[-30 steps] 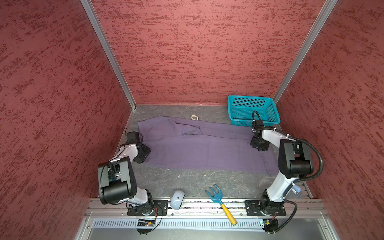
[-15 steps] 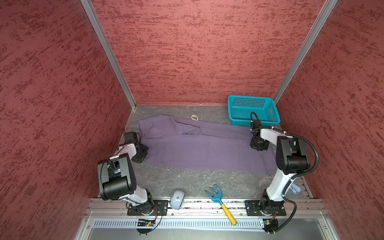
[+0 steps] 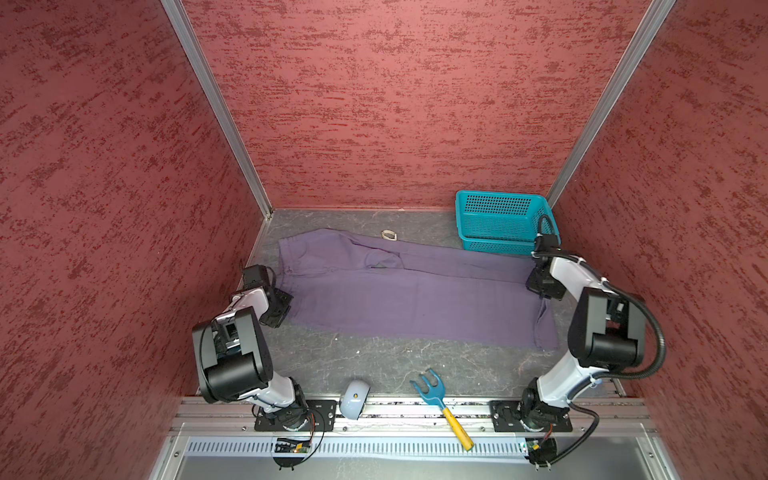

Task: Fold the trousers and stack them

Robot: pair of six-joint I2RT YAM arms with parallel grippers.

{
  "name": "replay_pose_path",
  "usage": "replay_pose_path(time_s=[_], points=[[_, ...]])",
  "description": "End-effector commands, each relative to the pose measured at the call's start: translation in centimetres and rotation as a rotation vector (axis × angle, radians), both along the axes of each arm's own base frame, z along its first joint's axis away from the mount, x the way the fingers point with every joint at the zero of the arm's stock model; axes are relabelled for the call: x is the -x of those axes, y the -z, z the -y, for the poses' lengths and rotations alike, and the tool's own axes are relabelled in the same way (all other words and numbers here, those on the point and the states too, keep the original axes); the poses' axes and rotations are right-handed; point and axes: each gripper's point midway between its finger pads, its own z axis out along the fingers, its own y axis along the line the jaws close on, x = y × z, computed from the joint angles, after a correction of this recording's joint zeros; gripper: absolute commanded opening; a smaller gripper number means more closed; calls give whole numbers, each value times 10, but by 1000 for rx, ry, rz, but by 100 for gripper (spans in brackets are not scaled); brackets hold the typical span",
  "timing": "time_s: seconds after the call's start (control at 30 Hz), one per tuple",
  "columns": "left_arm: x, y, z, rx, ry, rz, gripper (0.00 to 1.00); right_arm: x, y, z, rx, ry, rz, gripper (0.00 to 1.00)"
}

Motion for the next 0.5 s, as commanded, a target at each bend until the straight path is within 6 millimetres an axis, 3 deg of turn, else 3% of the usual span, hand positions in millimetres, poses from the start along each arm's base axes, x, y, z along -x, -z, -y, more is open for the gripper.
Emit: replay_pose_path(time_s=[0.0,0.1,0.2,0.3,0.37,0.43,0.47], points=[[20,-5,-15,-21,-85,-9,0,6,-16,20,-36,76,58,12],[30,-17,-27,-28,-149,22,0,10,-15,30,-23,113,57,32],[38,-31,-35,-51,-188,49,0,8,-16,29,-28,121,87,41],[40,-45,-36,-67,-194,80,0,5,-23,24,-38,115,134,43],[35,-52,-31,-62,-165,105,0,-4,-30,7,-54,57,182,35],[27,-55,-22,-57,-121,118,1,-19,-33,-30,-66,-71,205,31],[21,-56,-15,-54,-91,123,13,-26,-33,-54,-64,-148,203,31]])
